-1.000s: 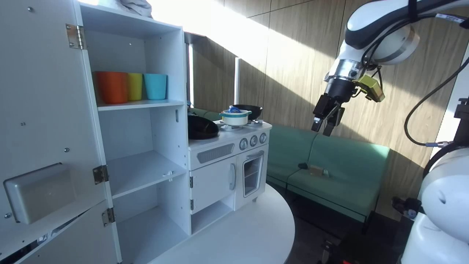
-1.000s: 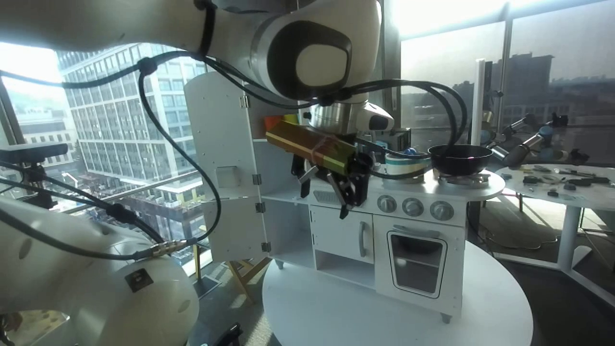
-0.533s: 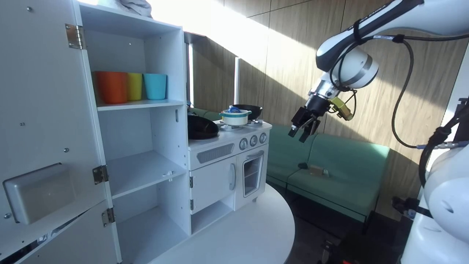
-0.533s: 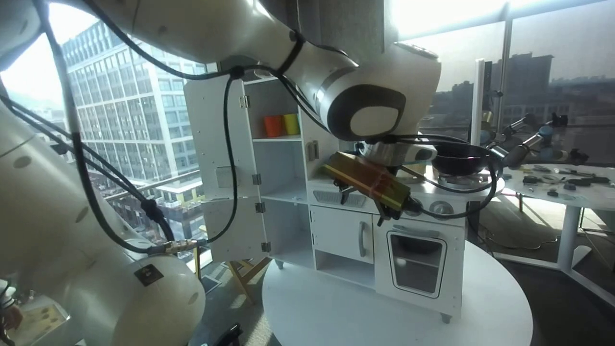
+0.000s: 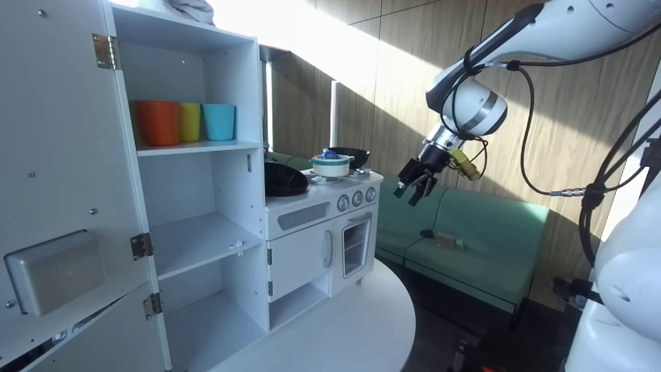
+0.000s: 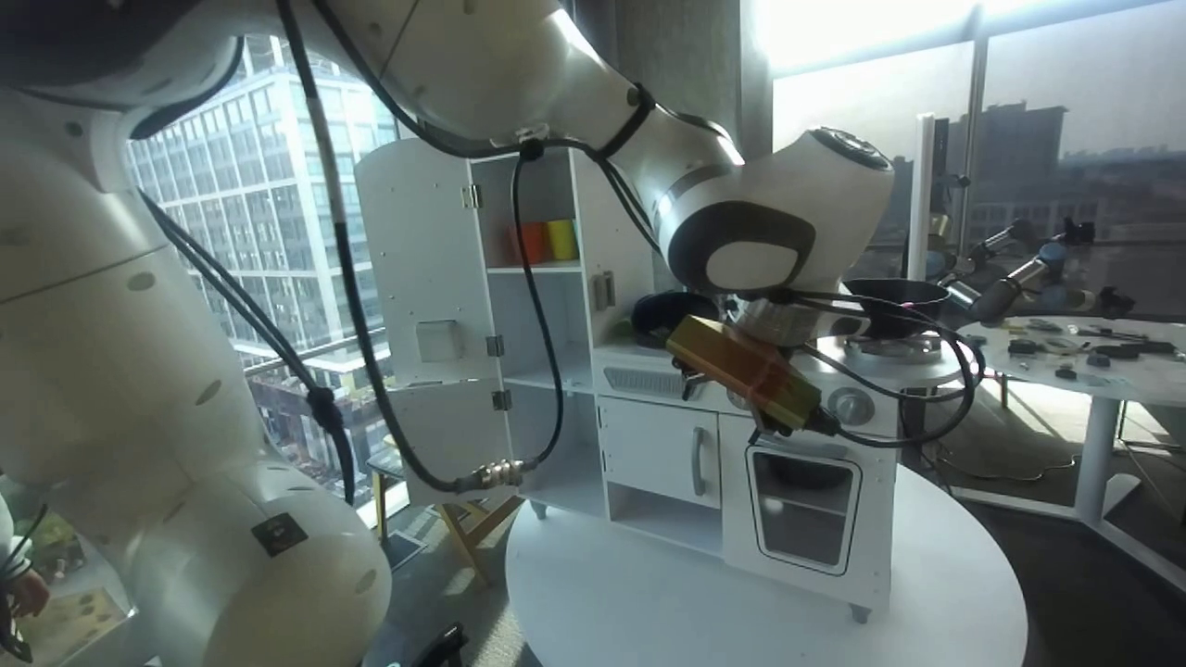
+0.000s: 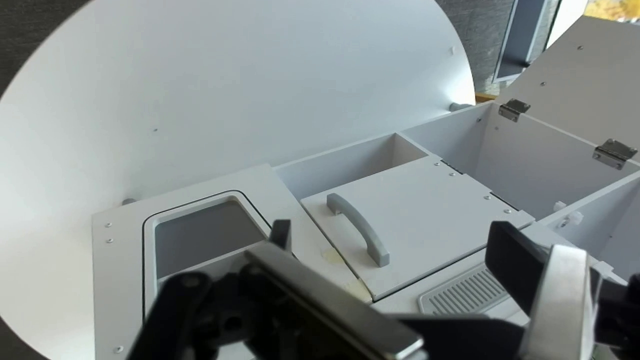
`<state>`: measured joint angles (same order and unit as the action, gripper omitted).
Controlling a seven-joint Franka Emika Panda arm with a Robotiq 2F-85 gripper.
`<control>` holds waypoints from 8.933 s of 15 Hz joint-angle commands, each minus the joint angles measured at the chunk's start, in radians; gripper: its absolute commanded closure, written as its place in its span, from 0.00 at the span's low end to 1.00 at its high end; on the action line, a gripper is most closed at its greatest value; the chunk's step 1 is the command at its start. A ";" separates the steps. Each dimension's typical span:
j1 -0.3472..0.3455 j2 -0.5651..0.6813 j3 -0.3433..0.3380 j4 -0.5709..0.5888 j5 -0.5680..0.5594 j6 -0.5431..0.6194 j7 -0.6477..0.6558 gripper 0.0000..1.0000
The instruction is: Turn the first right switch to the left
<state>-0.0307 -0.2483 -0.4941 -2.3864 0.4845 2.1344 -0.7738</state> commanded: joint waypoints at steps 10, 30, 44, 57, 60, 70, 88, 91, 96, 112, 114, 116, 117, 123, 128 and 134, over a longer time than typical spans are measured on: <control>-0.219 0.547 0.185 0.511 0.228 0.071 -0.084 0.00; -0.407 0.727 0.352 0.827 0.107 -0.188 -0.097 0.00; -0.367 0.506 0.378 0.407 0.426 0.196 -0.375 0.00; -0.293 0.466 0.362 0.316 0.585 0.418 -0.545 0.00; -0.289 0.461 0.365 0.312 0.616 0.454 -0.564 0.00; -0.282 0.505 0.360 0.344 0.606 0.456 -0.550 0.00; -0.275 0.540 0.366 0.400 0.564 0.524 -0.499 0.72; -0.271 0.534 0.365 0.391 0.561 0.540 -0.500 0.72; -0.259 0.525 0.363 0.380 0.536 0.566 -0.481 0.78; -0.113 0.510 0.246 0.345 -0.054 0.642 -0.032 0.79; -0.116 0.503 0.247 0.348 -0.107 0.611 -0.071 0.79; -0.184 0.497 0.319 0.345 -0.200 0.621 -0.043 0.79; -0.186 0.497 0.323 0.340 -0.238 0.636 -0.027 0.79; -0.172 0.498 0.324 0.324 -0.475 0.671 0.097 0.79; -0.173 0.503 0.335 0.328 -0.603 0.665 0.151 0.79; -0.166 0.487 0.330 0.326 -0.690 0.655 0.222 0.65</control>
<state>-0.2029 0.2587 -0.1812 -2.0506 -0.1749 2.7785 -0.6059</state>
